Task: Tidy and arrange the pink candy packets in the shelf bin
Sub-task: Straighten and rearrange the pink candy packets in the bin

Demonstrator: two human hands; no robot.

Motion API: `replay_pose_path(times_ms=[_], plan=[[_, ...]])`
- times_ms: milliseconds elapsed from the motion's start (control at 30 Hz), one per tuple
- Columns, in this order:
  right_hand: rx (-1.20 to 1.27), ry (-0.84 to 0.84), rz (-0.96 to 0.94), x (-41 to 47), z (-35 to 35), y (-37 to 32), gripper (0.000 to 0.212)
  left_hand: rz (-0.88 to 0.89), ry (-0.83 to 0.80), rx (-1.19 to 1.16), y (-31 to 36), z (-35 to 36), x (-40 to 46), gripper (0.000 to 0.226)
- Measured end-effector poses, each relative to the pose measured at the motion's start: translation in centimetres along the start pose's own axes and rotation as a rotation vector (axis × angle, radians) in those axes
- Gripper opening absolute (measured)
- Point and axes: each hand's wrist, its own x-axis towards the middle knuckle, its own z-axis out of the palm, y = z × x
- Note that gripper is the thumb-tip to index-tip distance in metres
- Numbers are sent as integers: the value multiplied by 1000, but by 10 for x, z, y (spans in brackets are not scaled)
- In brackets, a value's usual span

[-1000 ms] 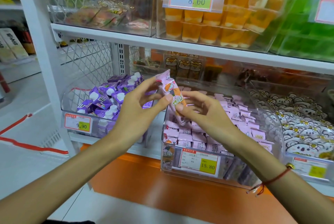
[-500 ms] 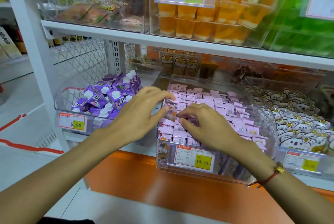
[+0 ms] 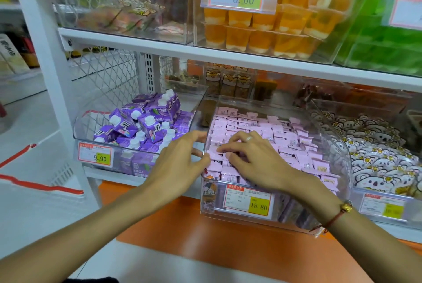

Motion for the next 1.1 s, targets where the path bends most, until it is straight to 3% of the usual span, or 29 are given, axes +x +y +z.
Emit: replay_pose_path(times_ms=[167,267,333,400,533,700,833,933,1033,1100], plan=[[80,-101,-7,8,-3,-2,32,-43,-25,50,0,-10,3,38],[322,-17,77,27,-9,-2,28,-86,-37,-7,-4,-11,4,40],[259,66,140,42,-10,-1,26,-101,-33,-84,-5,-9,2,39],[138,9,154,55,-7,-2,28,-119,-7,-136,-6,-7,1,35],[272,-88,222,69,-7,-2,20,-146,11,-206,-8,-6,1,27],[569,24,228,66,-9,-3,5,-159,11,-288,-7,-6,3,25],[528,32,233,64,-8,-12,15,-167,10,-297,-5,-6,1,24],[693,280,260,64,-16,-22,3,-167,1,-307,-3,-8,2,24],[892,608,346,56,-32,-32,3,-186,-1,-314,1,-11,2,25],[989,730,381,44,-40,-35,6,-162,33,-266,2,-15,1,32]])
